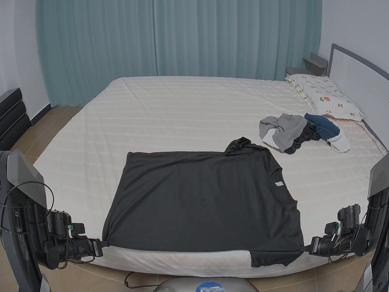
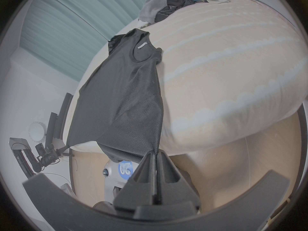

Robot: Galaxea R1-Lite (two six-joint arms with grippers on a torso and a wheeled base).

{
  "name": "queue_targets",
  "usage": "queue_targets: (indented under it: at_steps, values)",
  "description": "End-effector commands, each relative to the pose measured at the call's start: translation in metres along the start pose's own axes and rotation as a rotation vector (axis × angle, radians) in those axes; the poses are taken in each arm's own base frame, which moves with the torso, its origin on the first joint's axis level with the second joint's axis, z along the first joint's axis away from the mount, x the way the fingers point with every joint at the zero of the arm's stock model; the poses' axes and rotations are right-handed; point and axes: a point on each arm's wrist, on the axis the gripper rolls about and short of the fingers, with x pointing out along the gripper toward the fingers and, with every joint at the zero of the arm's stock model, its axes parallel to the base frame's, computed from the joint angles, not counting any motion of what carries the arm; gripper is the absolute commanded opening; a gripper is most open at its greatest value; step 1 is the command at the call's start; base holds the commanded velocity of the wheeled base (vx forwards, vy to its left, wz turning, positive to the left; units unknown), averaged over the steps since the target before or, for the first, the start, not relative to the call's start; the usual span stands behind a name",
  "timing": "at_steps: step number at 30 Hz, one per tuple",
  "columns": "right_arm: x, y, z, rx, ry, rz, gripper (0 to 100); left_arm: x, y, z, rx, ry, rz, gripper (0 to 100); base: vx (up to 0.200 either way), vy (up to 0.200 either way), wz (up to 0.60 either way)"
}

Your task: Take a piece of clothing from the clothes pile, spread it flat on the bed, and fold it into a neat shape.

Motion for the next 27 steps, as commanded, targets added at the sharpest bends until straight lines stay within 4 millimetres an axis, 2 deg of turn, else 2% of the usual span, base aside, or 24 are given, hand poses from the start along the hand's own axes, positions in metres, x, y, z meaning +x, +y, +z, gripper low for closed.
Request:
queue_targets:
  at_steps: [1, 7, 18, 27]
  values:
    - [-0.02, 0.007, 0.0, -0.018, -0.026, -0.016, 0, -0.003, 0.0, -0.005, 0.013, 0.029, 0.01, 0, 0.0, 0.0, 0.0]
    - [-0.027, 0.008, -0.006, -0.023, 0.025, -0.034, 0, -0.007, 0.0, -0.007, 0.031, 0.059, 0.069, 0, 0.0, 0.0, 0.0]
    - [-0.034, 0.008, -0.01, -0.017, 0.04, -0.093, 0, -0.014, -0.001, -0.011, 0.076, 0.12, 0.077, 0, 0.0, 0.0, 0.0]
    - [-0.059, 0.015, -0.023, -0.055, 0.106, -0.11, 0, -0.03, -0.007, -0.013, 0.118, 0.188, 0.083, 0, 0.0, 0.0, 0.0]
